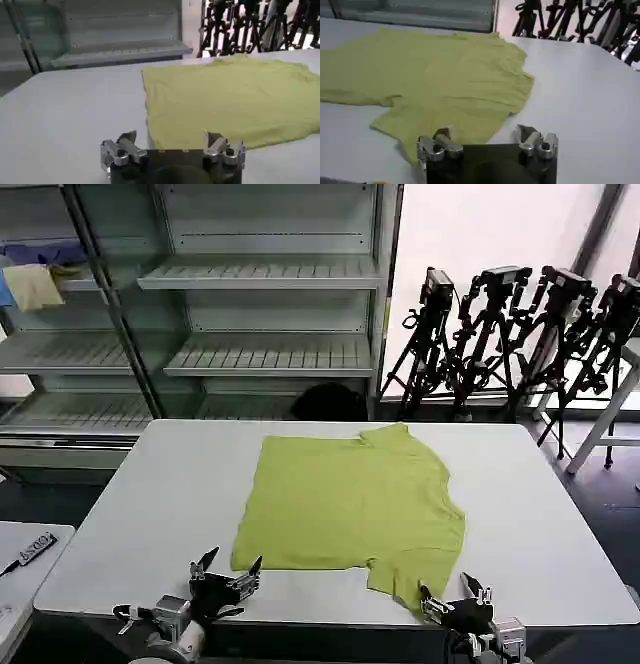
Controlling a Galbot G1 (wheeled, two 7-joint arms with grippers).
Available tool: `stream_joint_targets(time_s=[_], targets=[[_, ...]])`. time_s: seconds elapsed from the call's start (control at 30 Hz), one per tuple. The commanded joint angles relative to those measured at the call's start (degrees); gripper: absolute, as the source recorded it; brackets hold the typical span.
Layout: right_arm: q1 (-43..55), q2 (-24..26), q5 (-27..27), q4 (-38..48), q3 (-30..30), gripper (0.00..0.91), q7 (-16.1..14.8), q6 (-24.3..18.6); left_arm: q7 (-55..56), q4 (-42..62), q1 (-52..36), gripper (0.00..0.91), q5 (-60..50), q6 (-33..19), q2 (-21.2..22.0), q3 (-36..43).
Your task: Fold and organize the clothes.
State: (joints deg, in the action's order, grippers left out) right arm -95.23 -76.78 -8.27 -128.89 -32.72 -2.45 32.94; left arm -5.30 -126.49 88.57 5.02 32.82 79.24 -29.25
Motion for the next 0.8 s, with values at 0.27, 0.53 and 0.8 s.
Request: stream_joint_targets(time_s=[0.27,0.53,0.8], targets=[[-0.36,-0.11,0.47,0.16,0.94,0.756,-0.33,0.14,-0.06,1.98,-0.42,0.282,0.24,0.16,0.25,0.31],[-0.50,0.10,0.73,0.19,0.79,0.212,-0.53,0.13,-0.15,3.21,-0.69,0.010,-0.19,0.05,0.58,0.79],[-0.51,-0.06,1.49,0.12,0.85,0.000,-0.68,0.15,-0.52,3.78,-0.84,0.010,-0.54,0.00,0.66,1.25]])
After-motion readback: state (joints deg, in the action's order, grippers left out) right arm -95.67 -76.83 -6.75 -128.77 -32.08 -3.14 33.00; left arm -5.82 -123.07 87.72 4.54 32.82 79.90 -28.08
